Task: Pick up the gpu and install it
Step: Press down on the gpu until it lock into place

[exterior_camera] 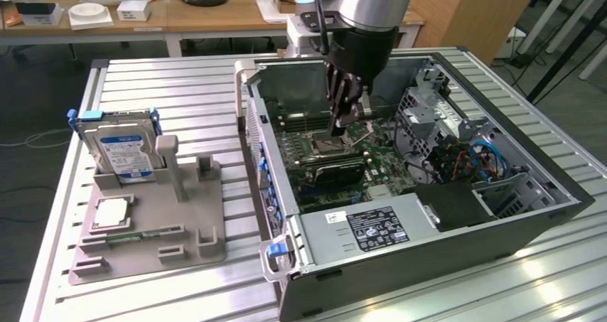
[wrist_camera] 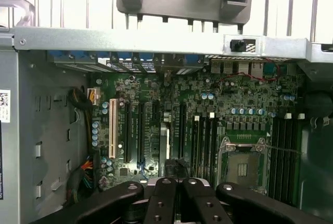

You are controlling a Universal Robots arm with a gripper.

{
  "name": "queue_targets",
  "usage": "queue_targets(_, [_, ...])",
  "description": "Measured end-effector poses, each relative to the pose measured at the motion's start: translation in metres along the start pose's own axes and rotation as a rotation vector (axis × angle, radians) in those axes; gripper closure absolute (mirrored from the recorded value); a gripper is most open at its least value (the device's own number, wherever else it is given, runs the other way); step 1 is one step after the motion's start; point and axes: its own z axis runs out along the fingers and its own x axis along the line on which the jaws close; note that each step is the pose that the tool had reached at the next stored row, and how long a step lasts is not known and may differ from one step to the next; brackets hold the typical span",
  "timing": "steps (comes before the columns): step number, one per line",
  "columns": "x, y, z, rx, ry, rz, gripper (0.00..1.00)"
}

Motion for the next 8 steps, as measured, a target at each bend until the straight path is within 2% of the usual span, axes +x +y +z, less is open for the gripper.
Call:
queue_targets(4, [0.000,0.0026,0.0073,0.0000,0.0000,0.000,0.89])
queue_targets(7, [0.000,0.0111,0.0106,0.0119,0.0001,0.000,0.89])
queue_targets(8, [0.000,0.0156,0.0124,0.0124,-0.0001,0.000,0.89])
